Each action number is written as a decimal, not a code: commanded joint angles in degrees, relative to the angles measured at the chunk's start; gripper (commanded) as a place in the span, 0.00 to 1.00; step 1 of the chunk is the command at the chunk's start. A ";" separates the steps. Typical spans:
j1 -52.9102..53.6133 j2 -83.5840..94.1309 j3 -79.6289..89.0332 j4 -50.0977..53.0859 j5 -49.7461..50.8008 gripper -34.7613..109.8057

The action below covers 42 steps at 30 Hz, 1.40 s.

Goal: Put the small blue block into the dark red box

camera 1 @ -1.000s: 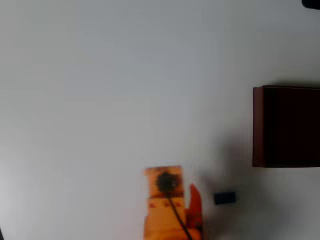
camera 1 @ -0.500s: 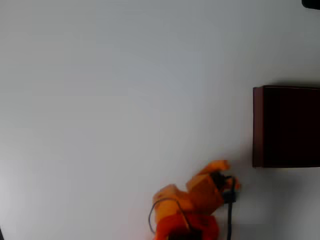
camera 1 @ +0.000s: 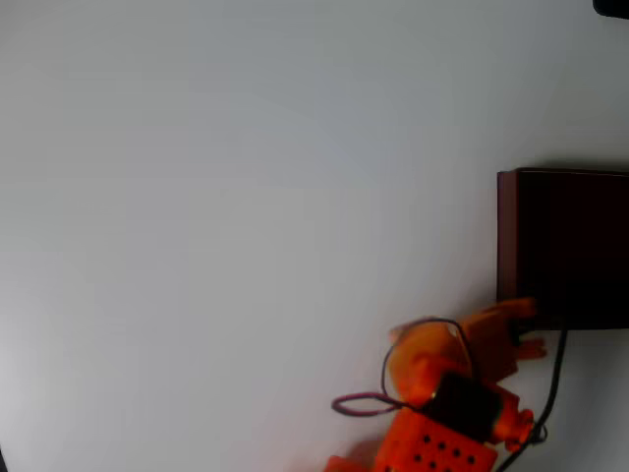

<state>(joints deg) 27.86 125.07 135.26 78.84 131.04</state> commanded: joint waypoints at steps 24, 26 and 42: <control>7.82 7.91 13.45 -10.02 0.97 0.43; 8.35 6.94 13.62 -11.07 0.35 0.43; 13.45 -5.10 14.41 -22.59 -6.86 0.35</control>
<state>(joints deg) 38.85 121.03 148.89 59.06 126.04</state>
